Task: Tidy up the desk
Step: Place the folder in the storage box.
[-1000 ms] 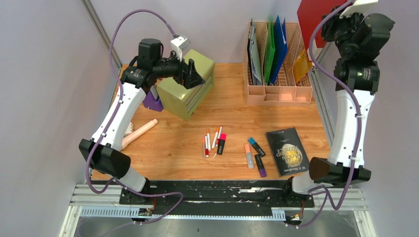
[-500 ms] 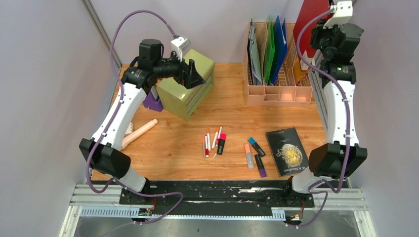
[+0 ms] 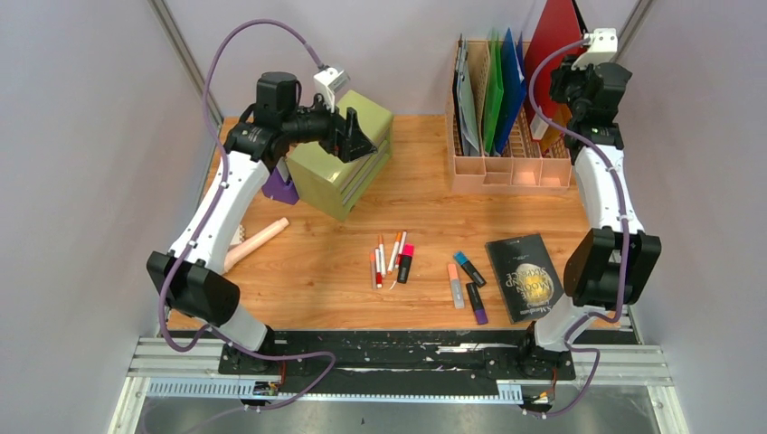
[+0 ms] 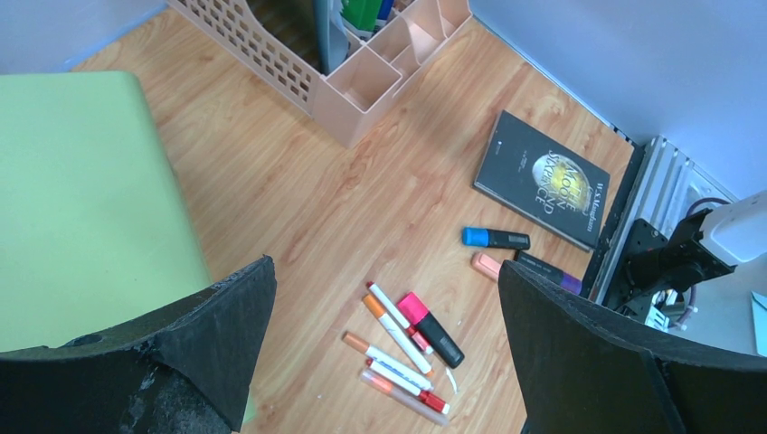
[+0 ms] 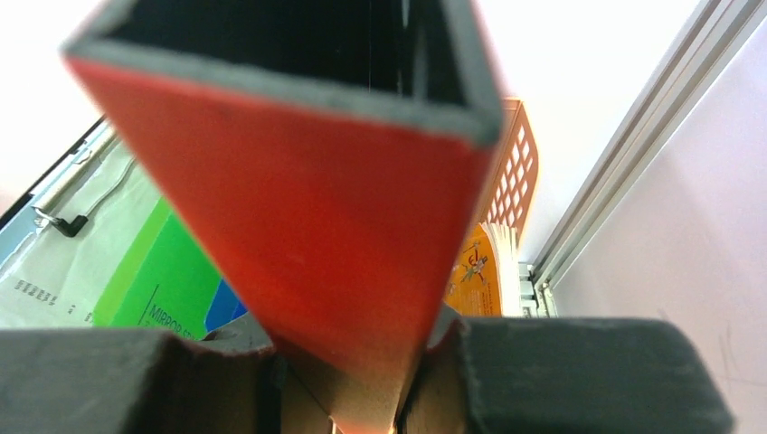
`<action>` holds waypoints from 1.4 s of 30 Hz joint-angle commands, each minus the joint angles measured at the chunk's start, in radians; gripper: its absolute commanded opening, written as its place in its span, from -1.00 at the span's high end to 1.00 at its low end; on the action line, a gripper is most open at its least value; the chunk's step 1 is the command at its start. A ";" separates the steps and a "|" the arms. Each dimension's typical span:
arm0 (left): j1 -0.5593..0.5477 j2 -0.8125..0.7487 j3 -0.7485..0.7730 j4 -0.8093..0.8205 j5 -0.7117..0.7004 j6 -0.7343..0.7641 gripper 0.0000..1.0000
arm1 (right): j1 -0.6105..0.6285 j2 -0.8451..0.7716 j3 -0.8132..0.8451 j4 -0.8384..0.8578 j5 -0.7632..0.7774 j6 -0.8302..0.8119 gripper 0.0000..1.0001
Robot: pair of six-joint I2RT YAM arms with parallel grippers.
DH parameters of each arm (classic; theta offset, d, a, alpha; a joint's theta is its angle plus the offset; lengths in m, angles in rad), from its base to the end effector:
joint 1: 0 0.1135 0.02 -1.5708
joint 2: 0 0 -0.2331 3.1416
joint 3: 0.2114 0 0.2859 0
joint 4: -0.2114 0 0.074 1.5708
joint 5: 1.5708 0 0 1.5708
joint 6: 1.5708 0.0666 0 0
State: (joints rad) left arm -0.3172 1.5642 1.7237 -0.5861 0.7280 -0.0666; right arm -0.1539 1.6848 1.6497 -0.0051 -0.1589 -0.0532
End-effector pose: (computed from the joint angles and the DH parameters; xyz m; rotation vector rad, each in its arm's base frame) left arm 0.3639 -0.1661 0.3990 0.7190 1.8767 -0.9697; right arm 0.4637 -0.0613 0.3896 -0.0418 1.6100 -0.0323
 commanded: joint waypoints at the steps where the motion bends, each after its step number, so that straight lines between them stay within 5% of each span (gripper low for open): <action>1: 0.003 0.011 -0.003 0.032 0.017 -0.018 -1.00 | -0.006 0.009 -0.029 0.243 -0.012 0.032 1.00; 20: 0.003 0.045 -0.019 0.059 0.074 -0.057 -1.00 | -0.004 0.077 -0.263 0.528 0.024 0.058 1.00; 42: 0.003 0.064 -0.017 0.063 0.087 -0.064 -1.00 | 0.002 0.143 -0.257 0.528 -0.006 -0.012 1.00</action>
State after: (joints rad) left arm -0.3172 1.6310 1.7020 -0.5552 0.7914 -0.1257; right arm -0.1539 1.8427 1.3727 0.4152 -0.1425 -0.0288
